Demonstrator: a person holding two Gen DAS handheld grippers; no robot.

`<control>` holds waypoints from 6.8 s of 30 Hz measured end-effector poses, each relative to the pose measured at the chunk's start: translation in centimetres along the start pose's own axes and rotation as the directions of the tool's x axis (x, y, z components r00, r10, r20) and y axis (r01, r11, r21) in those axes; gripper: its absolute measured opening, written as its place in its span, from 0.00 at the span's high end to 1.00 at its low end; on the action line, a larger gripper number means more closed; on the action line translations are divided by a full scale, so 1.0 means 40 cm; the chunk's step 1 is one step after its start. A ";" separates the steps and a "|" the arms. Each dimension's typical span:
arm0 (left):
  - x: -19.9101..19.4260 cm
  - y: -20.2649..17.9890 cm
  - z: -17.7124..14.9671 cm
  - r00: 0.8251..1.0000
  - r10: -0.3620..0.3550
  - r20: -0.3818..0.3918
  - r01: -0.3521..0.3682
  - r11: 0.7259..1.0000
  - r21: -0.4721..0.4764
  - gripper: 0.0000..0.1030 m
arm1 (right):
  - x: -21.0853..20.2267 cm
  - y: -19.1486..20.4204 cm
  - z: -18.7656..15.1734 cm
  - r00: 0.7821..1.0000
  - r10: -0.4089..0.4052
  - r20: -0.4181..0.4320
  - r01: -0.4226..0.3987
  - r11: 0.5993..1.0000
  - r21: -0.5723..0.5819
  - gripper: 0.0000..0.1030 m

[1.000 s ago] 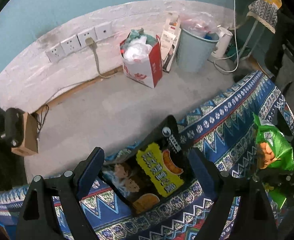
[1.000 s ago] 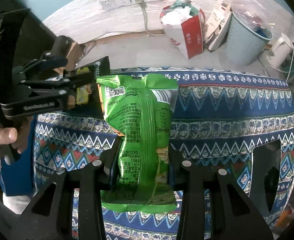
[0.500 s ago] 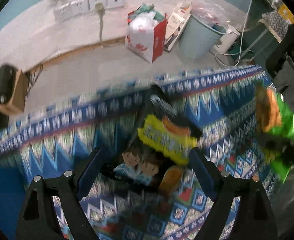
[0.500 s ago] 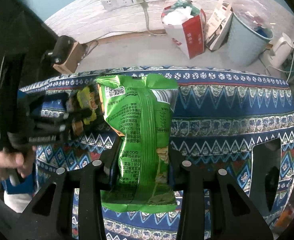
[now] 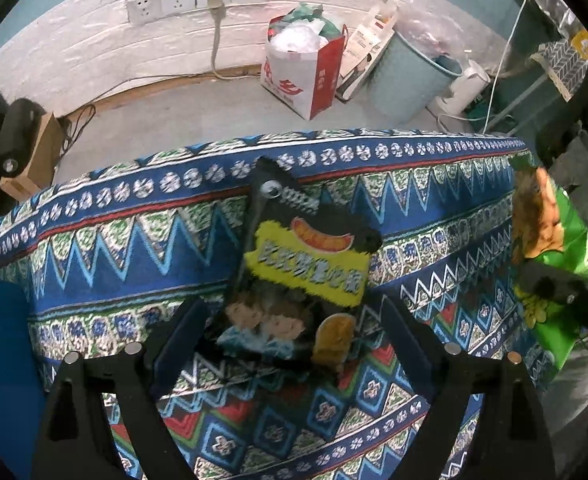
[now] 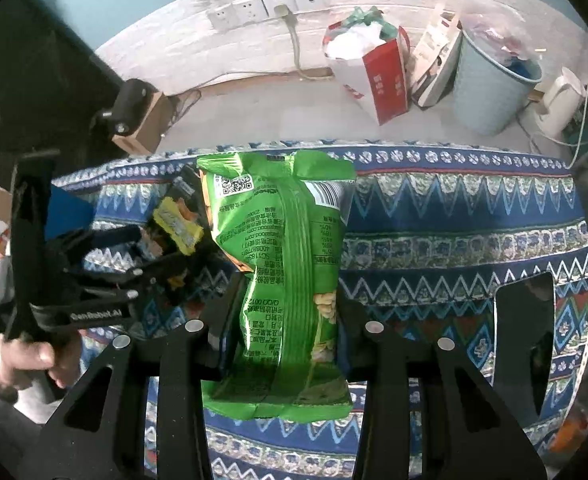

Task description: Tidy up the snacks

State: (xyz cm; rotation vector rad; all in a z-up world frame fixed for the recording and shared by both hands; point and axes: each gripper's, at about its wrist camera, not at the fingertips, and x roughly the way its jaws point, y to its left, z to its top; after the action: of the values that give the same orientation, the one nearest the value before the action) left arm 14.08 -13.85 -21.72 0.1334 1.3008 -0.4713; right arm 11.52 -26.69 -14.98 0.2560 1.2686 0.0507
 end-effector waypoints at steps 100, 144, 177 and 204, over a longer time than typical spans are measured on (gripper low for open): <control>-0.625 0.667 -0.494 0.924 0.353 0.148 -0.209 0.789 -0.577 0.27 | 0.095 1.072 0.008 0.983 0.167 -0.074 -0.180 0.825 -0.535 0.63; -0.814 0.380 -0.513 0.821 0.475 0.318 -0.334 0.850 -0.407 0.01 | -0.292 0.782 -0.139 0.946 0.160 0.284 -0.006 0.880 -0.475 0.24; -0.774 0.288 -0.487 0.828 0.459 0.323 -0.356 0.874 -0.330 0.01 | -0.315 0.702 -0.153 0.936 0.150 0.319 0.013 0.889 -0.457 0.24; -0.776 0.290 -0.486 0.820 0.481 0.309 -0.372 0.860 -0.350 0.01 | -0.318 0.703 -0.146 0.936 0.147 0.320 0.018 0.887 -0.461 0.24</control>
State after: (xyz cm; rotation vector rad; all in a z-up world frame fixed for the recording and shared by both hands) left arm -4.38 11.53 0.43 0.0922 0.8911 0.0815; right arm 5.07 -0.70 1.46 -0.1022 0.8602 0.3474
